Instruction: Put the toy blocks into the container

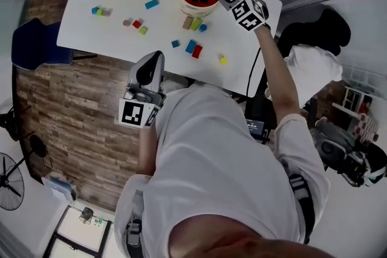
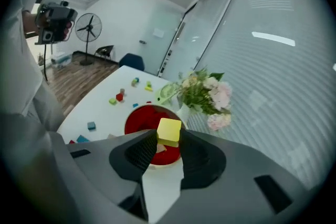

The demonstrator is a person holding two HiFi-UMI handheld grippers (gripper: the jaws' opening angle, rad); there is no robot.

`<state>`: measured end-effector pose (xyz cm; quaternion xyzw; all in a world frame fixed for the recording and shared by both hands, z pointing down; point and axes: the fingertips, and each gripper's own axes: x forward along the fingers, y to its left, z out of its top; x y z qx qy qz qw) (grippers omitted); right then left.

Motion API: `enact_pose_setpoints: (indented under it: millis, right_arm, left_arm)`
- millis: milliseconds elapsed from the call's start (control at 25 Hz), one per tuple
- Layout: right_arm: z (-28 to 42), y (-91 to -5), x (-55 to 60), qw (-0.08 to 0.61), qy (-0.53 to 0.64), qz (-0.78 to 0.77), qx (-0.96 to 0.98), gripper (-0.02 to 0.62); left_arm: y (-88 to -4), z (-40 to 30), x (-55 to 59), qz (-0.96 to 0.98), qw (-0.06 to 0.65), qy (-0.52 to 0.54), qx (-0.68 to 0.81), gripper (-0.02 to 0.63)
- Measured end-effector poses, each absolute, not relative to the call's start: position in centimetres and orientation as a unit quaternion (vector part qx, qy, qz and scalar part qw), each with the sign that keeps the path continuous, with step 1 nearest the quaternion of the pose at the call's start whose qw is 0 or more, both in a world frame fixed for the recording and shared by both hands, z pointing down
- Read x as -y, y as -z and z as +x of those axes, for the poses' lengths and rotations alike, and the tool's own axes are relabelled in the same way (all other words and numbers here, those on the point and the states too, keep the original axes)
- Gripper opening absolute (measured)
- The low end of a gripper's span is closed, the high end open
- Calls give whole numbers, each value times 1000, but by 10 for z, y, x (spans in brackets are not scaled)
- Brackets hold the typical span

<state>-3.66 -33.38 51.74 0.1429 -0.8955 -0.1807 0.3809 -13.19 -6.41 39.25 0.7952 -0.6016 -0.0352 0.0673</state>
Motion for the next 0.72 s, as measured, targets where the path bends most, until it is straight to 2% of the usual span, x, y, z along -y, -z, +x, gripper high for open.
enact_pose_setpoints:
  millis: [200,320,520,640,680,720]
  right_arm:
    - [-79,-590,340,515,194,29,834,133]
    - [-92,-617,346,564,200,-1,801,133]
    - [-92,-640,351,612,191,-27,767,135]
    - [-89,-644,354,615,179,-16,768,138]
    - [-91,-642,355,606,170,-4,777,144]
    - [-93,-638,356,595,158,9,788,183]
  left_arm:
    - [-399,-155,37,764,80,40,639,-2]
    - [-403,-167,23,750,83,41,654,-2]
    - [-406,-174,6,737,88,47,669,-2]
    - [-407,-173,-1,738,87,46,668,-2]
    - [-406,-172,-2,739,86,47,667,-2]
    - [-405,-171,-3,740,85,47,666,-2]
